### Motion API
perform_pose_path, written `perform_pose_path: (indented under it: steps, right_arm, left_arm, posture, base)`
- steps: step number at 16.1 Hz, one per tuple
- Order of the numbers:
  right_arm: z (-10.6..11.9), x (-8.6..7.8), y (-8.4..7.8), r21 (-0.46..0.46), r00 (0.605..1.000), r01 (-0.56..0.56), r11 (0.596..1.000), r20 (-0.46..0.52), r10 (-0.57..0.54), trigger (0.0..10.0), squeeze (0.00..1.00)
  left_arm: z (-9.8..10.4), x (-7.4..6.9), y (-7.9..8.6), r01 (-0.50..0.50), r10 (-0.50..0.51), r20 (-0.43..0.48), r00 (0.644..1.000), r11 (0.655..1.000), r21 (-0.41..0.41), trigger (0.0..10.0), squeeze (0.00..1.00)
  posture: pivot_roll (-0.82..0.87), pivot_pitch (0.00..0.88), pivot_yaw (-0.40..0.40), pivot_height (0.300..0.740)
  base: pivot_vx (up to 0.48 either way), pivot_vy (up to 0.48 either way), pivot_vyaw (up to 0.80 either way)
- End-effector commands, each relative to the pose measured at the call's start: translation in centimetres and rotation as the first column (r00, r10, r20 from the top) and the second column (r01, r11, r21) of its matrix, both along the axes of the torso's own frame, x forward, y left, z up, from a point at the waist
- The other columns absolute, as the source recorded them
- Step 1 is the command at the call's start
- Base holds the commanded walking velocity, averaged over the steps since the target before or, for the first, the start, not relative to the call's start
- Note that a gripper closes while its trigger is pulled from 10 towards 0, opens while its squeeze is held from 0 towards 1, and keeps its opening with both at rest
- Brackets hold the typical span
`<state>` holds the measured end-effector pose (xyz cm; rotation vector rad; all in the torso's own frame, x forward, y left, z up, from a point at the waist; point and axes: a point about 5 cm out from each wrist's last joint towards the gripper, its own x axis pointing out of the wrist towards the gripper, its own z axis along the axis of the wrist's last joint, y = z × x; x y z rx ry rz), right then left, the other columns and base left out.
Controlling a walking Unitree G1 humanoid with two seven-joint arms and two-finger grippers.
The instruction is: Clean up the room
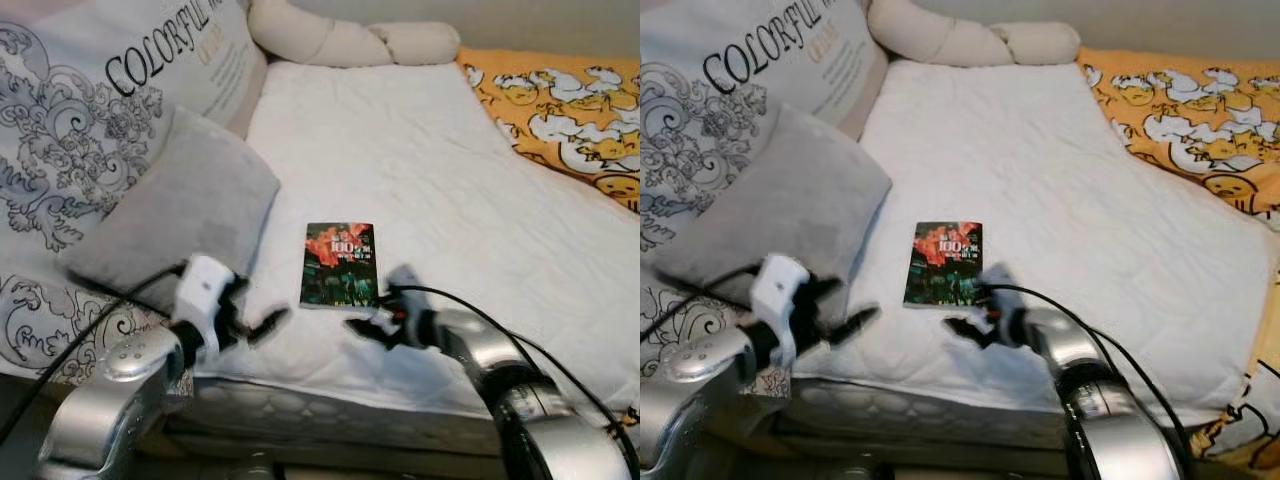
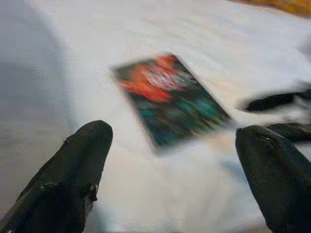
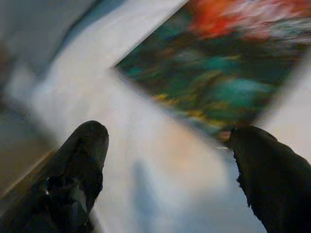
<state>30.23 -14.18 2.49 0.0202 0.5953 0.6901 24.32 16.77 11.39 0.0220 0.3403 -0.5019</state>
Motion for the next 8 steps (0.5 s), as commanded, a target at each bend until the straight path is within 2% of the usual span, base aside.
perform_pose_path:
  steps: [1,2,3,5,6,7,8]
  right_arm:
    - [0.9,0.6,-0.2,0.010,0.996,0.079,0.997,0.040,-0.080,10.0,0.00]
    - [0.9,0.4,-1.2,0.003,0.953,0.291,0.957,0.093,-0.290,10.0,0.00]
    - [1.1,0.0,-2.0,0.035,0.886,0.443,0.896,0.134,-0.443,10.0,0.00]
    - [1.1,-0.7,-2.9,0.060,0.814,0.551,0.832,0.180,-0.552,10.0,0.00]
    - [1.1,-1.3,-3.5,0.041,0.768,0.608,0.793,0.221,-0.601,10.0,0.00]
    - [1.5,-1.6,-3.7,0.029,0.756,0.618,0.786,0.255,-0.603,10.0,0.00]
    - [2.6,-1.8,-3.8,0.064,0.736,0.618,0.783,0.302,-0.606,10.0,0.00]
  left_arm:
    - [-0.3,0.4,0.4,-0.059,0.058,0.014,0.998,0.998,0.032,10.0,0.00]
    - [-1.1,0.6,0.2,-0.119,0.117,0.021,0.993,0.991,0.064,10.0,0.00]
    - [-1.5,0.7,0.1,-0.151,0.148,0.038,0.988,0.984,0.098,10.0,0.00]
    - [-1.6,1.1,0.2,-0.196,0.189,0.067,0.980,0.975,0.107,10.0,0.00]
    - [-1.6,1.6,0.3,-0.228,0.220,0.085,0.972,0.968,0.106,10.0,0.00]
    - [-1.7,1.8,0.4,-0.244,0.234,0.092,0.968,0.964,0.108,10.0,0.00]
    - [-1.6,2.0,0.7,-0.274,0.264,0.101,0.959,0.956,0.104,10.0,0.00]
  posture:
    - [0.02,0.000,0.012,0.740]
    - [0.00,0.000,0.021,0.740]
    - [-0.01,0.000,0.028,0.740]
    - [-0.02,0.000,0.039,0.740]
    - [-0.03,0.000,0.050,0.740]
    - [-0.04,0.000,0.052,0.740]
    - [-0.05,0.000,0.050,0.740]
  base:
    - [0.000,0.000,0.00]
    - [0.000,0.000,0.00]
    - [0.000,-0.240,0.00]
    - [0.000,-0.343,0.00]
    - [0.000,-0.360,0.00]
    - [0.000,-0.360,0.00]
    - [0.000,-0.360,0.00]
